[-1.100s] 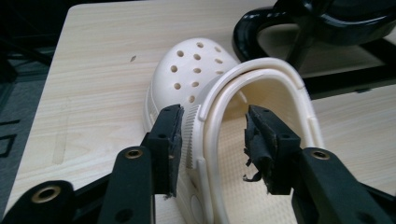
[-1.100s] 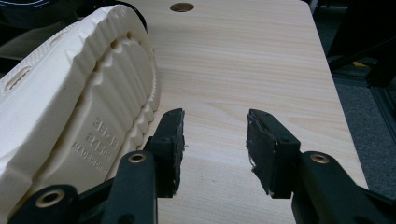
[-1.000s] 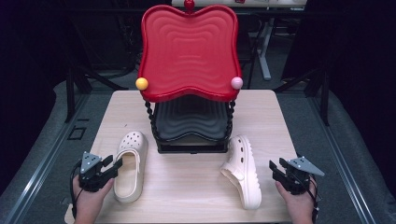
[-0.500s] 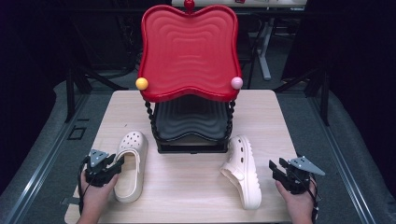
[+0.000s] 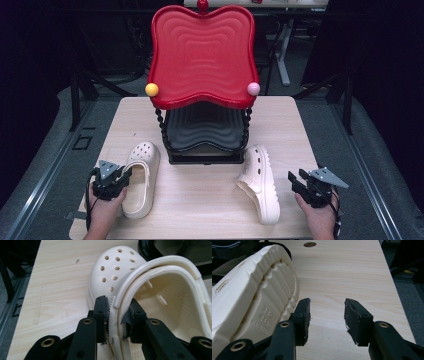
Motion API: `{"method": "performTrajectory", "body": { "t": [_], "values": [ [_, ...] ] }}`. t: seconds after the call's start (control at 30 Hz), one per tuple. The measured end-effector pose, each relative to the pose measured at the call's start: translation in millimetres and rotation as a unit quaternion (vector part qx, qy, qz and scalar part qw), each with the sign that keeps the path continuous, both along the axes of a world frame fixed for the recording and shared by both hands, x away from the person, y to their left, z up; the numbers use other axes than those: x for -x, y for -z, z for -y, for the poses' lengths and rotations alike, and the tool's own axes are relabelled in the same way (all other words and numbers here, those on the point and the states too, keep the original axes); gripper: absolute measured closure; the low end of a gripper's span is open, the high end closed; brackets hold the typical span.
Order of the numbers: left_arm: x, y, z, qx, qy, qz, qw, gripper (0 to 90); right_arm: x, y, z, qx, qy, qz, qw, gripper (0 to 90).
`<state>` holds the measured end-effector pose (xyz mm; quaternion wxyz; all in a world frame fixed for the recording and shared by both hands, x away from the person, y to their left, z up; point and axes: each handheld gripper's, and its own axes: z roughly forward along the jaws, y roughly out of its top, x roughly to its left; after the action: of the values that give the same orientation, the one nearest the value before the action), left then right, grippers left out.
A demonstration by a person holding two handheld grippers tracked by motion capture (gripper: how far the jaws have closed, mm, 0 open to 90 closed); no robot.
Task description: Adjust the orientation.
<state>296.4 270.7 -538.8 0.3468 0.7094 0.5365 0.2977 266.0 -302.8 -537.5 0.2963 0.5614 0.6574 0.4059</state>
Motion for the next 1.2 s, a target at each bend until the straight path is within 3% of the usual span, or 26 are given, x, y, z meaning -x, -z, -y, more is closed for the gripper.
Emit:
{"method": "performTrajectory", "body": {
  "t": [0.3,0.4,0.5,0.6,0.77,0.97,1.2],
  "values": [
    [12.7,-3.0,6.7,0.005,0.029,-0.013,0.9995,73.6,8.5,-11.8,-12.8,-0.007,-0.026,0.020,0.9995,59.0],
    [13.6,-2.1,6.9,0.017,0.026,-0.013,0.9994,72.4,13.5,-19.1,-22.6,-0.005,-0.046,0.025,0.9986,68.6],
    [14.0,-2.1,6.7,0.030,0.028,-0.011,0.9991,68.8,19.5,-28.0,-36.6,-0.005,-0.077,0.039,0.9963,80.2],
    [13.8,-1.2,6.3,0.034,0.031,-0.010,0.9989,66.3,23.8,-33.7,-51.9,0.006,-0.107,0.051,0.9929,86.2],
    [13.4,-0.3,4.1,0.046,0.030,-0.011,0.9984,62.9,23.3,-31.8,-69.0,0.034,-0.136,0.046,0.9891,89.7],
    [13.7,-0.4,3.8,0.047,0.032,-0.008,0.9983,62.0,19.0,-26.3,-70.4,0.051,-0.140,0.023,0.9885,90.0],
    [14.1,-1.0,2.8,0.054,0.031,-0.005,0.9981,60.3,19.8,-27.5,-68.1,0.062,-0.138,0.022,0.9883,90.0]
  ]
}}
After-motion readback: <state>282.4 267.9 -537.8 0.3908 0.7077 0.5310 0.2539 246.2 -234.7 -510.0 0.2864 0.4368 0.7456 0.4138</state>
